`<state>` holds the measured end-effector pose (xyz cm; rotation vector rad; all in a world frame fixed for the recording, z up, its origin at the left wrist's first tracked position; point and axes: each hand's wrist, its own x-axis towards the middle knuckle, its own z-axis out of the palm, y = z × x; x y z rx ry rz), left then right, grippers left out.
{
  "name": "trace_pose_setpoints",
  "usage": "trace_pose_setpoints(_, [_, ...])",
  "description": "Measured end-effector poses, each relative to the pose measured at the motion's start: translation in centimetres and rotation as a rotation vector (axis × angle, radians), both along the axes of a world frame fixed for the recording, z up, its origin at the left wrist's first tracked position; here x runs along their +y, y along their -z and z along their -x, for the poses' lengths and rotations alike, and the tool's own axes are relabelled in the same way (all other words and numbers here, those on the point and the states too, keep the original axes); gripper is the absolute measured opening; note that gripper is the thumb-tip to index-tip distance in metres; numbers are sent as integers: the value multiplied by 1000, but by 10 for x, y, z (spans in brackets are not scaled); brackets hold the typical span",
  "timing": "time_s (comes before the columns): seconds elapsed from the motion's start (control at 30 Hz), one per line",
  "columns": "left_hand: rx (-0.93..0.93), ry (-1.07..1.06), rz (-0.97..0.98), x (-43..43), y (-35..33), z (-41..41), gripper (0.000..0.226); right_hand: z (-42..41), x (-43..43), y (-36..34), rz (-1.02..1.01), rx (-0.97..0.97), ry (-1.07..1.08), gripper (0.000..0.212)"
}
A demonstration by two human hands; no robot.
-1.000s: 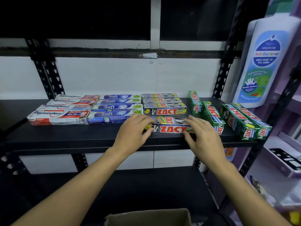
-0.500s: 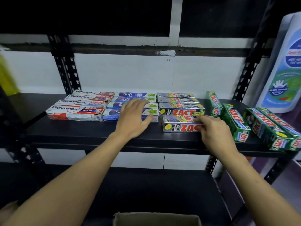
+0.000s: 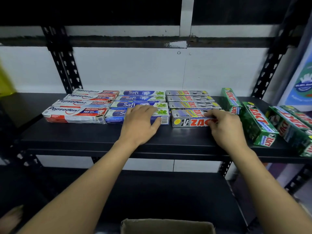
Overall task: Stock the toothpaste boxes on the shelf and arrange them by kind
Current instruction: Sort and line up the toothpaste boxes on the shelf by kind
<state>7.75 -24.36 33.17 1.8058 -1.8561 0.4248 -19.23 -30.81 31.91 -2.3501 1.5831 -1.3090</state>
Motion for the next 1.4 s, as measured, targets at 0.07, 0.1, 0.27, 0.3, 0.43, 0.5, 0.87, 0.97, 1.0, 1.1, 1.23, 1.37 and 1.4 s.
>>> trace_pose_setpoints(0.07, [-7,1,-6,0,0,0,48,1,-1,0,-24,-20,-6,29])
trace_pose_setpoints(0.1, [-12,0,-9,0,0,0,48,1,-1,0,-29,-31,-15,30])
trace_pose_setpoints(0.27, [-18,1,-12,2,0,1,47,2,2,-1,-34,-72,-47,30])
trace_pose_setpoints(0.3, [-12,1,-15,2,0,0,46,2,1,-1,-41,-77,-48,30])
trace_pose_setpoints(0.43, [-7,4,-5,2,0,1,47,1,2,0,-57,-98,-56,31])
trace_pose_setpoints(0.5, [-28,28,27,3,-1,3,50,1,3,-1,-95,-142,-66,33])
trace_pose_setpoints(0.87, [95,117,155,-23,-15,48,63,4,6,-8,-209,-276,79,83])
trace_pose_setpoints(0.97, [68,84,145,-25,-4,46,62,6,6,-12,-275,-352,83,91])
trace_pose_setpoints(1.0, [68,68,155,-27,-3,45,61,7,6,-13,-293,-374,81,93])
trace_pose_setpoints(1.1, [41,30,119,-31,-4,46,60,9,4,-12,-311,-427,66,97])
trace_pose_setpoints(1.23, [25,14,98,-32,-1,45,51,10,7,-15,-324,-454,63,99])
trace_pose_setpoints(1.37, [27,9,90,-33,-1,46,45,10,8,-15,-317,-448,52,98])
trace_pose_setpoints(1.4, [28,10,92,-32,-1,46,45,10,8,-14,-314,-447,52,98])
